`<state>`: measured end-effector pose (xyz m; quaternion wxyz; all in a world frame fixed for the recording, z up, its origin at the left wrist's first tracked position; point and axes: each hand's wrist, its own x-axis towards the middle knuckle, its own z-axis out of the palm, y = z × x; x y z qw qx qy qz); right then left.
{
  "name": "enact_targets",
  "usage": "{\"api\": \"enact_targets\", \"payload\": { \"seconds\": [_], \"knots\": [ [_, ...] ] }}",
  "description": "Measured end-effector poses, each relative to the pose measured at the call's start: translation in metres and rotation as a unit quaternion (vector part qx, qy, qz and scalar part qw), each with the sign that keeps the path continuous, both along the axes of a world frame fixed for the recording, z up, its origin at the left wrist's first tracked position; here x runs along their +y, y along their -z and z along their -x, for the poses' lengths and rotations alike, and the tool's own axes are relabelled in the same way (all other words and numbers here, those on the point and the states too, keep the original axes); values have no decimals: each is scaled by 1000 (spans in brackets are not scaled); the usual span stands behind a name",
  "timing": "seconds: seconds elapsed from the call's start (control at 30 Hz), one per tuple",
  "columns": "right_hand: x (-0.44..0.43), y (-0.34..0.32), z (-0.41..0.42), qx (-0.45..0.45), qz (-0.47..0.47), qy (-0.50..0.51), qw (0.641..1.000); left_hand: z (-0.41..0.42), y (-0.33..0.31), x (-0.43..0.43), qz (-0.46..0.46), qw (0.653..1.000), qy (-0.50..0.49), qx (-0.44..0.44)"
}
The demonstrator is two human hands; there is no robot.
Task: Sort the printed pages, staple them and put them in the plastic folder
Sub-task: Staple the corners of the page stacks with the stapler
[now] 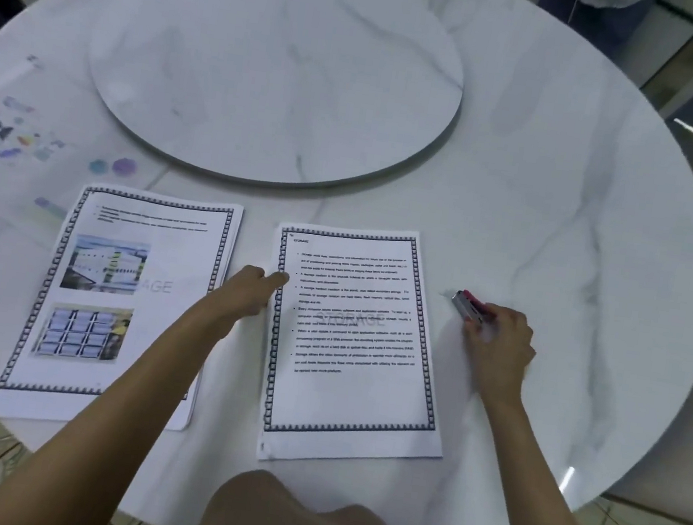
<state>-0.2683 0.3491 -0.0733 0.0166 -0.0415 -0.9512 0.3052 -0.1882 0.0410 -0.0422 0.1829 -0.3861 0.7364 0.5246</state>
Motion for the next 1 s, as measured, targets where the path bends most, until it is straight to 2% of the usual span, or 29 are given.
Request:
{"api": "enact_targets", "payload": {
  "seconds": [0.13, 0.23, 0.4, 0.63, 0.83, 1.0],
  "knots": [
    [-17, -9, -7, 55, 5, -37, 998, 3, 2, 4, 3, 1000, -24, 3],
    [-46, -13, -19, 46, 34, -187, 981, 3, 2, 5, -4, 999, -30, 14],
    [-90, 1, -45, -10, -15, -364, 931, 4, -1, 7, -22, 998, -45, 26],
    [-97, 7, -43, -22, -45, -396, 917, 15, 0, 5, -54, 994, -75, 62],
    [-99, 9, -42, -24, -45, -384, 922, 36, 0, -1, -23, 993, -77, 85],
    [-100, 11, -43, 11, -64, -374, 925, 53, 2, -7, 34, 987, -98, 125]
  ]
}}
